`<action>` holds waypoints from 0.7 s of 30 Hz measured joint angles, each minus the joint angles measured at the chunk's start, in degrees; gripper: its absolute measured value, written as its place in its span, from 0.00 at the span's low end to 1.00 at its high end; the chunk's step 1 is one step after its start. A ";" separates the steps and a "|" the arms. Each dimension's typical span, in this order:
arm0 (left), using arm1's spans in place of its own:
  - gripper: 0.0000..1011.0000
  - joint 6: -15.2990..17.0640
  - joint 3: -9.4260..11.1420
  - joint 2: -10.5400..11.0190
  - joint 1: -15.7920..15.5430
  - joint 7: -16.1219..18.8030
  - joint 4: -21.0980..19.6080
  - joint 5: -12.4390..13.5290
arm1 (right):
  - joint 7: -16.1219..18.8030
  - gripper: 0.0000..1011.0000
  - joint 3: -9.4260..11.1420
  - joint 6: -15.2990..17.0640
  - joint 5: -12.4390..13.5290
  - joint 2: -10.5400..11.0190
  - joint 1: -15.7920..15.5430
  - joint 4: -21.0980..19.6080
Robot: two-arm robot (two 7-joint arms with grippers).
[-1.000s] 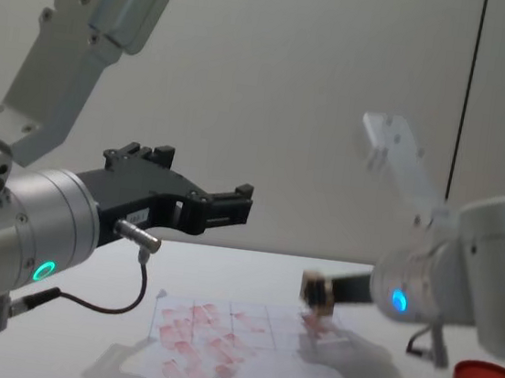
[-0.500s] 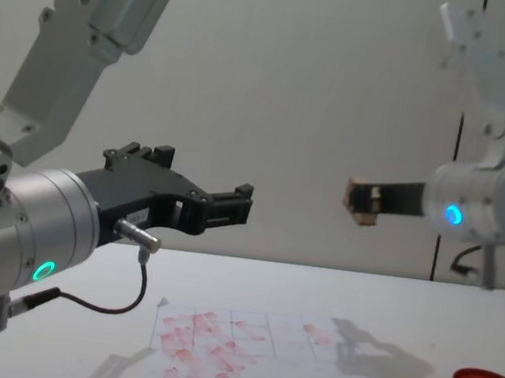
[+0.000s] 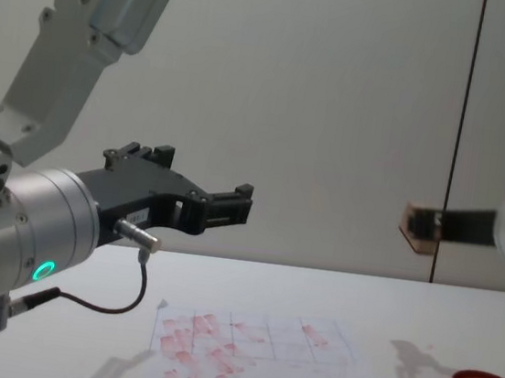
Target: Use the one hand to pick up the stamp and affix it onto the A4 paper.
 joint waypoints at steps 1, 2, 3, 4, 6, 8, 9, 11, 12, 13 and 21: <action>0.98 0.00 0.00 0.00 0.00 0.00 0.00 0.00 | -0.06 0.21 0.14 0.14 0.20 0.22 -0.47 -0.34; 0.98 0.00 0.00 0.00 0.00 0.00 0.00 0.00 | -0.15 0.21 0.35 0.42 0.60 0.55 -1.19 -0.81; 0.98 0.00 0.00 0.00 0.00 0.00 0.00 0.00 | -0.18 0.21 0.46 0.56 0.77 0.71 -1.56 -1.04; 0.98 0.00 0.00 0.00 0.00 0.00 0.00 0.00 | -0.26 0.21 0.71 0.83 1.10 1.11 -2.42 -1.56; 0.98 0.00 0.00 0.00 0.00 0.00 0.00 0.00 | -0.31 0.21 0.90 1.05 1.37 1.41 -3.09 -1.92; 0.98 0.00 0.00 0.00 0.00 0.00 0.00 0.00 | -0.35 0.21 1.12 1.26 1.60 1.75 -3.85 -2.29; 0.98 0.00 0.00 0.00 0.00 0.00 0.00 0.00 | -0.41 0.21 1.27 1.51 1.84 2.03 -4.45 -2.56; 0.98 0.00 0.00 0.00 0.00 0.00 0.00 0.00 | -0.47 0.21 1.46 1.70 2.02 2.32 -5.08 -2.80; 0.98 0.00 0.00 0.00 0.00 0.00 0.00 0.00 | -0.53 0.21 1.64 1.93 2.21 2.58 -5.66 -2.97; 0.98 0.00 0.00 0.00 0.00 0.00 0.00 0.00 | -0.53 0.21 1.69 1.98 2.30 2.66 -5.80 -3.00; 0.98 0.00 0.00 0.00 0.00 0.00 0.00 0.00 | -0.67 0.21 2.36 2.96 2.71 3.62 -7.71 -3.12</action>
